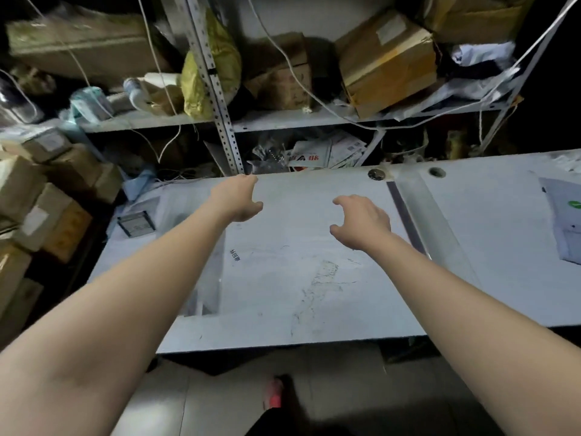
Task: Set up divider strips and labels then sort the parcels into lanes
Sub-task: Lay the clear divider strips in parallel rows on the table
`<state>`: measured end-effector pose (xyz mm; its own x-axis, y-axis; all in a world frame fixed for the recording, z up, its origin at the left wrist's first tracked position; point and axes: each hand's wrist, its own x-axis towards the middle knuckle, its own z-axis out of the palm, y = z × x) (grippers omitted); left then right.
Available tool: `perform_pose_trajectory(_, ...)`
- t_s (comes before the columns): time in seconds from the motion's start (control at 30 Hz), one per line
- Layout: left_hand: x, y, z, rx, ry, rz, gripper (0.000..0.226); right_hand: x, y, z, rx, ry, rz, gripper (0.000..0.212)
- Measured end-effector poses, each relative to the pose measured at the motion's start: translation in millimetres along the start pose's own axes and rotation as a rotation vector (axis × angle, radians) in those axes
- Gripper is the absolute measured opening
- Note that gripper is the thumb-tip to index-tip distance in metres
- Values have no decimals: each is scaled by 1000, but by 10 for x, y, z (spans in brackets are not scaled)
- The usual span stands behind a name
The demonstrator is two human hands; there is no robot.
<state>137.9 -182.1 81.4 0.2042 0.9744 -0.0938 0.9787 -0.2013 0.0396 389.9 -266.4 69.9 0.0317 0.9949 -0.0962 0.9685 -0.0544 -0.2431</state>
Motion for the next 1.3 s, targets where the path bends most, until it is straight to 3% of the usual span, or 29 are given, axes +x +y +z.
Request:
perform_pose_trajectory(0.37,-164,-1465,243,-89,-33,-57,59,240,-1406,358,48,-36,-86,60)
perform_pose_trajectory(0.63,438,-2183,548,-88,-66,267,42,412,-2195,1012,240,-60,80,51)
perform_pose_trajectory(0.87,1009,-2344,795,-32,-100,547,32,325,-2493,1552,398,-81,280,41)
perform_pose_trajectory(1.07,1241,-2313,926,27,-26,732,21,239,-2606,1772,486,-146,318,35)
perform_pose_trajectory(1.17,1318,-2323,968,40,20,750,13,246,-2642,1773,482,-153,329,35)
perform_pose_trajectory(1.3,1342,-2288,1017,21,30,705,14,185,-2635,1775,438,-248,331,50)
